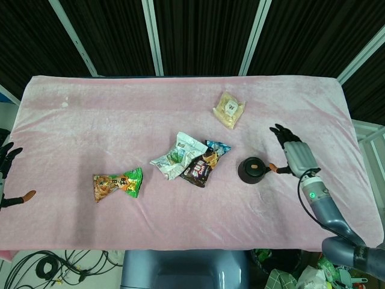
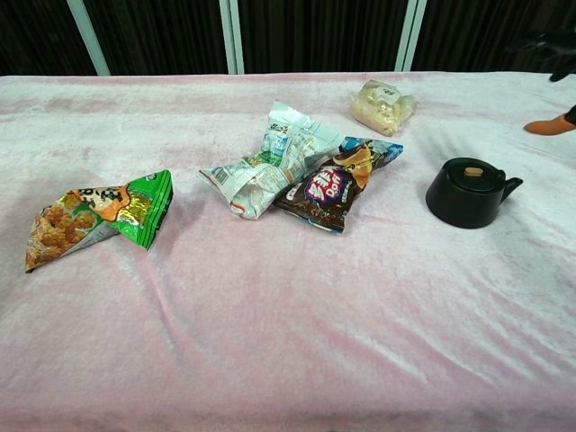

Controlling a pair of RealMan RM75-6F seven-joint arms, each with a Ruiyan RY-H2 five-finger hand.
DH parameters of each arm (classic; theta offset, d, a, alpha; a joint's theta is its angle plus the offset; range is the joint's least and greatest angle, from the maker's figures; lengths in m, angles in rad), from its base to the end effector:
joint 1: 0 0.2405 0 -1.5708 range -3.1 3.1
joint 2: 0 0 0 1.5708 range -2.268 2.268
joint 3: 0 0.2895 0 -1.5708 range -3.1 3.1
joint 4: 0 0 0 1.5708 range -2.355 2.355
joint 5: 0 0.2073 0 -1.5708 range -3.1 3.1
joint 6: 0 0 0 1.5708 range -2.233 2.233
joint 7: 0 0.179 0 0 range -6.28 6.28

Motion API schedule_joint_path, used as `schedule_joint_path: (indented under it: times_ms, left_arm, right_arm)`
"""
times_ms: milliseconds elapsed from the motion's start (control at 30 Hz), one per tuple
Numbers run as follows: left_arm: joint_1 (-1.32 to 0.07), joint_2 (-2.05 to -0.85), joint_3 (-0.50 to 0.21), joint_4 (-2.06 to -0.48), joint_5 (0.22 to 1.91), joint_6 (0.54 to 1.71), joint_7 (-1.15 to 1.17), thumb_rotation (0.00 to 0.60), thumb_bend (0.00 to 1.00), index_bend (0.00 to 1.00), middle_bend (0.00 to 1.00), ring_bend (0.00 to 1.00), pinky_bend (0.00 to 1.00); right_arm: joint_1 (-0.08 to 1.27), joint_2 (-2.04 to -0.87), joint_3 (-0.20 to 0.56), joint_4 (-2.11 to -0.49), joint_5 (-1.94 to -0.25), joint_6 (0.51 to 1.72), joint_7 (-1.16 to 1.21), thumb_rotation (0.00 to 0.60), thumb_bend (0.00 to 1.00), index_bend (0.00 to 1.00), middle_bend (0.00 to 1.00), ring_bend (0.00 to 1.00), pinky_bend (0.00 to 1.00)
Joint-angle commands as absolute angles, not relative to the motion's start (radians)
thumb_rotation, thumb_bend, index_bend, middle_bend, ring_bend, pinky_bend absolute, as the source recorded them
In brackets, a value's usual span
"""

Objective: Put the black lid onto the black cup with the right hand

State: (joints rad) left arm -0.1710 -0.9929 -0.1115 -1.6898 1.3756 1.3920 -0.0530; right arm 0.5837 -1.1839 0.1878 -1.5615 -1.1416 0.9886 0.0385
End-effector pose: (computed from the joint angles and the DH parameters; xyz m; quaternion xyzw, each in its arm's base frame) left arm -0.3286 0.2583 0.2167 -0.5760 -0.4002 -0.3944 0.5937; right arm -0.2554 -0.3970 0.1202 0.6377 -0.4581 0.3969 0.4755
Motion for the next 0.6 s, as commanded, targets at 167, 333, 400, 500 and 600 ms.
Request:
schedule_joint_path:
  times_ms: [167, 333, 400, 500, 600]
  left_arm:
    - [-0.167, -0.991, -0.113, -1.695, 1.381, 1.404, -0.059, 0.600, 0.09, 0.12, 0.01, 0.00, 0.03]
    - [-0.162, -0.992, -0.109, -1.697, 1.393, 1.414, -0.059, 0.600, 0.09, 0.12, 0.01, 0.00, 0.03]
    - [-0.161, -0.992, -0.106, -1.699, 1.396, 1.414, -0.054, 0.600, 0.09, 0.12, 0.01, 0.00, 0.03]
    - [-0.161, -0.993, -0.103, -1.702, 1.399, 1.413, -0.044, 0.600, 0.09, 0.12, 0.01, 0.00, 0.03]
    - [-0.161, -0.992, -0.101, -1.710, 1.396, 1.410, -0.035, 0.600, 0.09, 0.12, 0.01, 0.00, 0.03]
  right_arm:
    - [0.301, -1.115, 0.037, -1.683, -1.352, 1.412, -0.172, 0.600, 0.18, 0.03, 0.00, 0.04, 0.16]
    - [0.195, -1.182, -0.017, -1.626, -1.391, 1.534, -0.228, 0.600, 0.18, 0.03, 0.00, 0.04, 0.16]
    - [0.180, -1.195, -0.021, -1.608, -1.399, 1.548, -0.243, 0.600, 0.18, 0.03, 0.00, 0.04, 0.16]
    - [0.167, -1.201, -0.023, -1.599, -1.410, 1.558, -0.249, 0.600, 0.18, 0.03, 0.00, 0.04, 0.16]
    - [0.159, -1.203, -0.014, -1.598, -1.415, 1.565, -0.248, 0.600, 0.18, 0.03, 0.00, 0.04, 0.16]
